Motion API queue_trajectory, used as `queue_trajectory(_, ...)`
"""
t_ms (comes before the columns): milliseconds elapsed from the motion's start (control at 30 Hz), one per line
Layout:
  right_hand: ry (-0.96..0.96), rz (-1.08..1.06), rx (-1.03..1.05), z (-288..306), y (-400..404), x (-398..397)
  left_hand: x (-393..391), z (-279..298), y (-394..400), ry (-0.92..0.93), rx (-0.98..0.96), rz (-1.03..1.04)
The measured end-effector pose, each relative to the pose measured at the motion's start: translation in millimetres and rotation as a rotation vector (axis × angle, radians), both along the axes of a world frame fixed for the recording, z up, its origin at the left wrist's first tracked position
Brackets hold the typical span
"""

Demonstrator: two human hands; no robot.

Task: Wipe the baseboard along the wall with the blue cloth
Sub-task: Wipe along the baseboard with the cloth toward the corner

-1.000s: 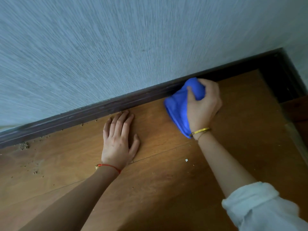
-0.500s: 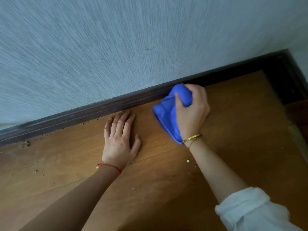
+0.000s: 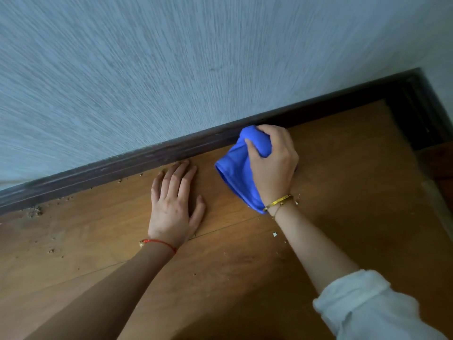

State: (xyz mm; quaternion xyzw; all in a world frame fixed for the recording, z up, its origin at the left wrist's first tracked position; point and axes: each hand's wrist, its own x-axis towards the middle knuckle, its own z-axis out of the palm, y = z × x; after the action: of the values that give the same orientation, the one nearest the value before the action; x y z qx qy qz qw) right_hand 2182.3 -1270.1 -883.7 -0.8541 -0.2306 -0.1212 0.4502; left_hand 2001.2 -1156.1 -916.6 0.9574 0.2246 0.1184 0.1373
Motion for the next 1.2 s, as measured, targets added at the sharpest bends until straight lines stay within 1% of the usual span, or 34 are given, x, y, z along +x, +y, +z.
queue_trajectory(67, 0.001, -0.068, 0.009, 0.7, -10.9, 14.8, -0.3, 1.0, 0.0, 0.009, -0.009, 0.000)
queue_trajectory(133, 0.017, -0.249, 0.060, 5.2, -22.9, 38.0, -0.1, 1.2, 0.1, 0.017, -0.013, 0.006)
queue_trajectory(200, 0.031, -0.350, 0.102, 9.0, -27.2, 48.5, -0.3, 0.8, -0.6, 0.021, -0.017, 0.008)
queue_trajectory(233, 0.021, -0.338, 0.099, 9.0, -24.6, 45.8, 0.0, 0.7, -0.5, 0.022, -0.020, 0.006)
queue_trajectory(300, -0.013, -0.235, 0.067, 4.5, -14.6, 30.4, 0.5, 0.8, -0.3, 0.022, -0.023, 0.004)
queue_trajectory(367, -0.009, -0.122, 0.044, -1.6, -4.9, 12.5, 0.4, 0.5, -0.1, 0.015, -0.015, 0.005)
queue_trajectory(433, -0.002, -0.069, 0.041, -2.5, -3.6, 8.9, -0.3, 0.4, -0.1, 0.012, -0.014, -0.002)
queue_trajectory(500, 0.003, -0.106, 0.057, -0.4, -10.1, 18.6, -0.4, 0.7, 0.6, 0.017, -0.018, -0.005)
queue_trajectory(600, 0.030, -0.293, 0.119, 4.4, -21.5, 39.4, -0.9, 0.4, 0.1, 0.023, -0.013, 0.000)
queue_trajectory(667, 0.034, -0.322, 0.134, 5.0, -18.1, 37.5, -0.5, 0.4, -0.1, 0.020, -0.014, 0.003)
queue_trajectory(700, 0.018, -0.286, 0.125, 4.0, -12.4, 30.1, -0.1, 0.1, -0.1, 0.018, -0.015, 0.005)
queue_trajectory(800, -0.033, -0.058, 0.071, -1.4, 7.1, -2.9, 0.4, -1.6, 0.7, 0.000, 0.004, 0.001)
queue_trajectory(867, -0.053, 0.032, 0.046, -3.2, 8.0, -8.2, 0.0, -1.7, 0.7, -0.008, 0.010, -0.006)
queue_trajectory(933, -0.042, -0.007, 0.048, -2.7, -3.7, 5.0, -0.8, -1.0, 1.0, -0.002, 0.003, -0.009)
queue_trajectory(1000, -0.021, -0.153, 0.080, -1.2, -21.1, 29.2, -0.9, -0.2, 0.2, 0.008, -0.007, -0.004)
queue_trajectory(1067, -0.011, -0.250, 0.103, 0.9, -34.3, 49.7, -0.7, -0.1, -0.1, 0.017, -0.003, -0.001)
queue_trajectory(1133, -0.007, -0.270, 0.109, 0.0, -33.1, 50.4, -0.2, 0.2, -0.2, 0.024, -0.006, -0.002)
queue_trajectory(1200, -0.028, -0.222, 0.096, -3.1, -21.3, 36.3, 0.5, 0.2, -1.5, 0.032, -0.011, 0.000)
